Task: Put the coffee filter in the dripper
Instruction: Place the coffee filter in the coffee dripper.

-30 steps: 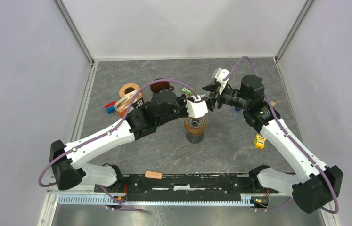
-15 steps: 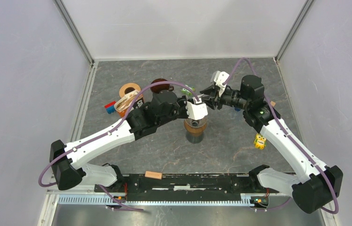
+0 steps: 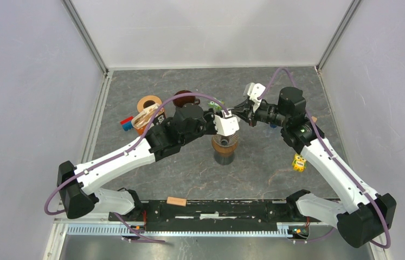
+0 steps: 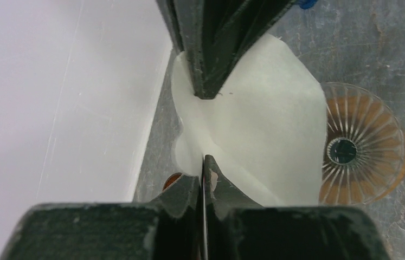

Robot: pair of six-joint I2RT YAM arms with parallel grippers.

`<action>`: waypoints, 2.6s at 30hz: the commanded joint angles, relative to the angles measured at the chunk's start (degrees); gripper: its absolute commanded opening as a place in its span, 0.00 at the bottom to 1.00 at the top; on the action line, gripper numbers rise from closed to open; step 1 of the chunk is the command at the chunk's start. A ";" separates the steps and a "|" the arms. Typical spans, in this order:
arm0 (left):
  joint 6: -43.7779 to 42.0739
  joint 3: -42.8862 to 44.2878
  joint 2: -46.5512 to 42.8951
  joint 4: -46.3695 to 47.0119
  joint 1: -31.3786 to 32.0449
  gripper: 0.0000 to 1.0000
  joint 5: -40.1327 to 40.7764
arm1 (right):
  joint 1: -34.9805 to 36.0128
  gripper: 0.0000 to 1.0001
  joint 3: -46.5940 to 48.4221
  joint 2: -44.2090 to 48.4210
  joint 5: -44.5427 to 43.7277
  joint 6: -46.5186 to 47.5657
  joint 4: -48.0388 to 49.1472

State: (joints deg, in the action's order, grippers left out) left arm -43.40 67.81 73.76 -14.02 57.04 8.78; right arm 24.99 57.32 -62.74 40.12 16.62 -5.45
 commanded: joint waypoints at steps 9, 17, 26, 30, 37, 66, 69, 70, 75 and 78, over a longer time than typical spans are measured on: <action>4.34 -1.06 1.08 13.68 0.29 0.18 8.29 | -0.23 0.00 -1.60 1.47 -3.03 -4.51 3.36; 3.93 -2.11 0.27 11.66 0.31 0.20 6.28 | -0.22 0.00 -1.25 1.46 -8.20 -6.84 3.12; 4.09 -1.98 0.54 10.08 0.36 0.41 4.97 | -0.21 0.00 -0.68 0.91 -7.90 -9.00 3.29; 3.90 -1.82 0.78 9.98 0.35 0.40 4.98 | -0.21 0.00 -0.63 1.00 -6.73 -9.17 3.50; 5.19 -0.08 0.68 7.74 0.30 0.53 4.67 | -0.21 0.00 0.42 0.87 -7.47 -8.55 1.39; 16.46 20.25 -3.15 -28.76 -8.25 1.00 -28.85 | -0.21 0.00 16.18 -6.89 0.61 -1.42 -31.26; 16.49 18.76 -3.19 -27.78 -8.26 1.00 -28.29 | -0.16 0.00 16.76 -8.60 -0.08 -1.72 -31.46; 16.51 18.32 -3.18 -27.39 -8.26 1.00 -28.08 | -0.21 0.00 17.01 -9.10 -0.07 -2.08 -31.50; 19.19 15.60 -2.94 -22.82 -8.26 1.00 -23.94 | -0.19 0.00 18.92 -11.97 -1.63 -2.30 -32.45; 21.67 12.90 -2.66 -17.59 -8.27 1.00 -18.94 | -0.12 0.01 19.32 -13.17 -2.84 -2.30 -32.78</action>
State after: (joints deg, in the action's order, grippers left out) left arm -27.46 83.29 71.50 -40.21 48.97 -16.21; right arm 24.99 73.84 -74.81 38.65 14.74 -37.89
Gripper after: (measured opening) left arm 0.993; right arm 0.007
